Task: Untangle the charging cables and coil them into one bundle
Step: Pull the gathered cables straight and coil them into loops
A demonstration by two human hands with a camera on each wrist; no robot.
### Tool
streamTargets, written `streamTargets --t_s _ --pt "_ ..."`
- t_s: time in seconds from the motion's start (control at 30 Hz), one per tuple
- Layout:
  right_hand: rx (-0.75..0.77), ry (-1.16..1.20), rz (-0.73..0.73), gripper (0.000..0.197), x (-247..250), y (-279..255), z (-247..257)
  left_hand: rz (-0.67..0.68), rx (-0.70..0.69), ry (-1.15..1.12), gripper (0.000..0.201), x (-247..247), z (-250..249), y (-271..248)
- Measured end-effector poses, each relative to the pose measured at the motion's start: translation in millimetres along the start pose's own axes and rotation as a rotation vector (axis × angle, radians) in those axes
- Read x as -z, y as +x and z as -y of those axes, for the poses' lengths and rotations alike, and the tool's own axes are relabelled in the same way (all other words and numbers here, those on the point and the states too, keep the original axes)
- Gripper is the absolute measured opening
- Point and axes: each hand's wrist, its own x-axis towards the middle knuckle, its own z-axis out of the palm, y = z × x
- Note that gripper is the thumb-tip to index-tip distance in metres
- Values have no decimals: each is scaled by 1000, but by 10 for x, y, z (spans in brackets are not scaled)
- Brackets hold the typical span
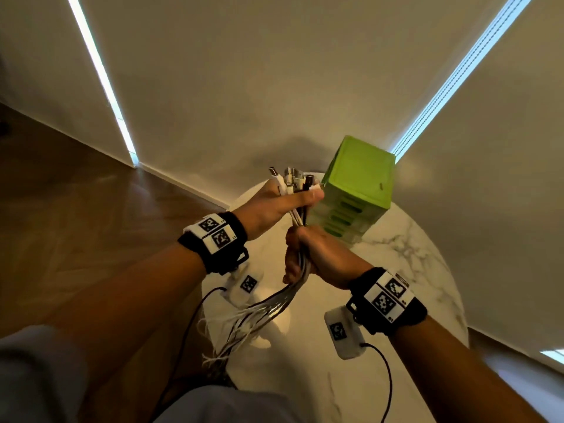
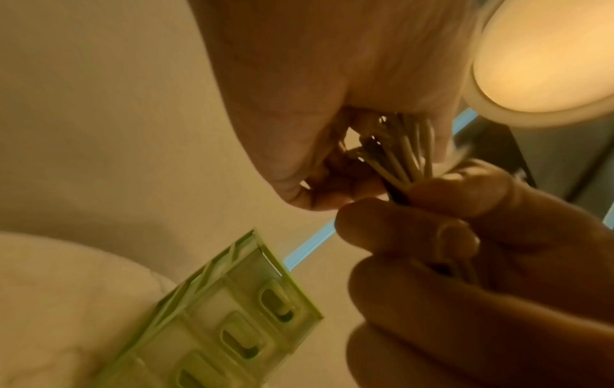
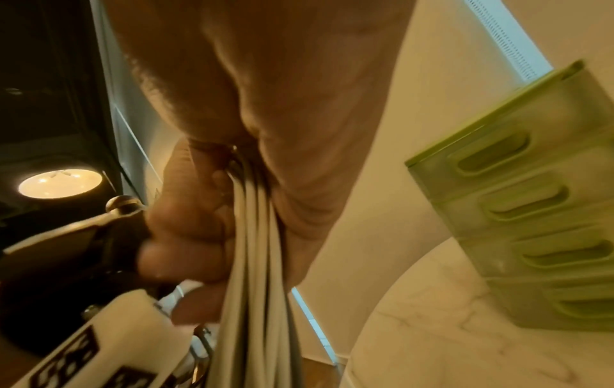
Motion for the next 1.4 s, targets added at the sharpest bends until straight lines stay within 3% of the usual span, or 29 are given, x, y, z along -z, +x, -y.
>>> streamTargets --t_s 0.07,0.17,0.23,0.3,0.37,0.43,0.5,0.53,0.67,0.73,0.83,0.9,1.0,1.1,1.17,1.27,1.33,1.4 --pt "20 -27 -50 31 74 -29 -26 23 -48 118 43 -87 5 57" --pt "202 52 -212 18 43 1 -67 -9 -130 321 14 -205 -66 145" --pt "236 211 -275 10 -40 56 -102 -42 -170 464 19 -255 -128 211" --pt "184 310 -264 16 -59 88 -97 -26 -177 564 20 -265 -189 241" --pt "129 335 -234 23 -12 85 -70 18 -159 544 27 -221 -216 235" --pt "115 380 -234 25 45 45 -50 84 -143 344 67 -173 -169 173" --pt "148 458 -233 28 91 2 -26 141 -10 106 98 -175 -14 32" --pt "172 502 -238 32 116 -16 -7 195 75 62 100 -190 94 -61" --pt "206 517 -283 42 273 -98 121 567 343 208 76 -366 426 -445" --pt "221 378 -370 42 331 -140 146 532 399 232 64 -459 454 -528" --pt "237 338 -439 41 373 -184 126 518 332 503 48 -591 383 -562" --pt "193 506 -340 39 410 -201 103 559 287 676 33 -634 365 -553" --pt "65 725 -96 35 456 -247 60 564 218 848 37 -592 365 -547" --pt "66 747 -104 39 470 -310 71 488 190 666 29 -460 473 -636" --pt "110 715 -195 41 471 -363 122 425 198 506 39 -390 581 -757" --pt "166 661 -297 35 489 -425 148 307 337 329 62 -363 680 -899" --pt "149 606 -324 28 486 -462 115 296 327 450 68 -346 661 -891" --pt "100 509 -320 21 447 -496 68 385 204 733 66 -297 595 -846"
